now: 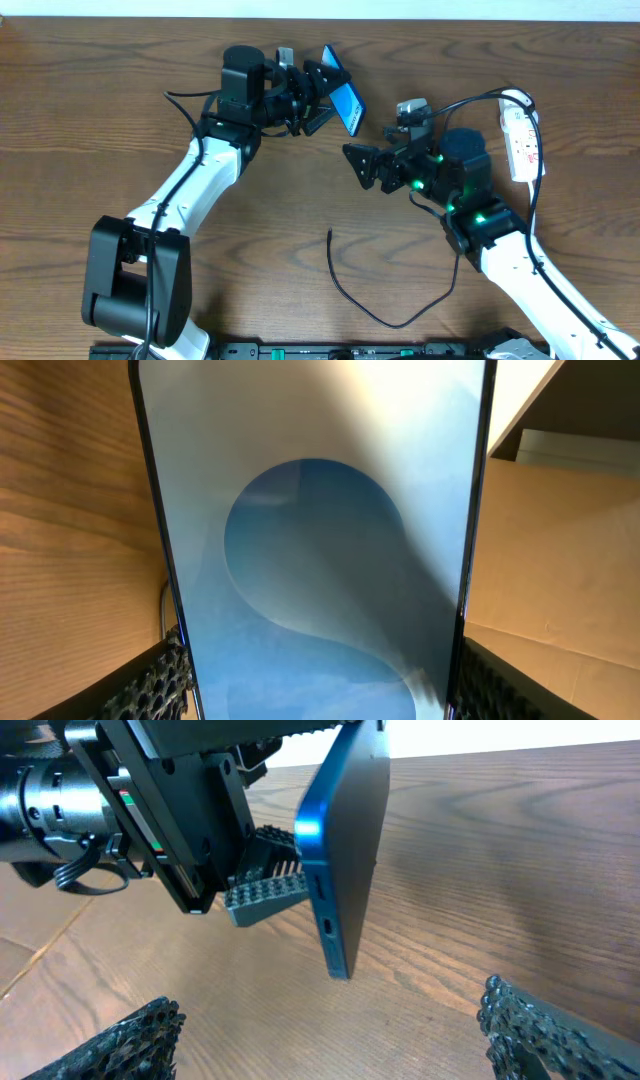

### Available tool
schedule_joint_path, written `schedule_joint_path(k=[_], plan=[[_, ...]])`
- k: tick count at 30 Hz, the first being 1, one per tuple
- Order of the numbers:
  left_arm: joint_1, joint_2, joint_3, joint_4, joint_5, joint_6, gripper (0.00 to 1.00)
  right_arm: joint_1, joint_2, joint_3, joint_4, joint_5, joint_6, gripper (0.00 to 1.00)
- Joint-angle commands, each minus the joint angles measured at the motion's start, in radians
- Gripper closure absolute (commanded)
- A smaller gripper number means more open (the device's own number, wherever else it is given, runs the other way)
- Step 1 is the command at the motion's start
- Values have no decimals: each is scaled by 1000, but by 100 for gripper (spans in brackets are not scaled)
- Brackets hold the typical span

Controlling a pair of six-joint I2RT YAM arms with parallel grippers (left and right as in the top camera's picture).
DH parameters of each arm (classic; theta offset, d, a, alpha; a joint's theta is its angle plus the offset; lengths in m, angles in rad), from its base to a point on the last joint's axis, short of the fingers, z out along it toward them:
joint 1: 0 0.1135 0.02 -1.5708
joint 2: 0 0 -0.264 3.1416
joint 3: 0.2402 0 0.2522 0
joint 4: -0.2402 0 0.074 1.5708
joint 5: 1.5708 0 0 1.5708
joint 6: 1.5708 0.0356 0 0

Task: Plug charger to phone and switch on socket
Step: 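Close the right gripper on the phone's side next to the left gripper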

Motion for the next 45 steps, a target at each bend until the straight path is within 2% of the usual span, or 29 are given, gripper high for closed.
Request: schedule_joint_path(k=[1,29,37,45], plan=[[-10,-26,15,13,-8,-9,93,20,-2,23,0,79,16,6],[-115,-26,15,6,-8,-28,93,23,-2,23,33,157,-2,8],[-134,-26,15,7,-8,-35,93,23,-2,23,33,164,-1,20],[-143,-26,15,7,-8,-35,93,23,-2,23,33,164,-2,38]])
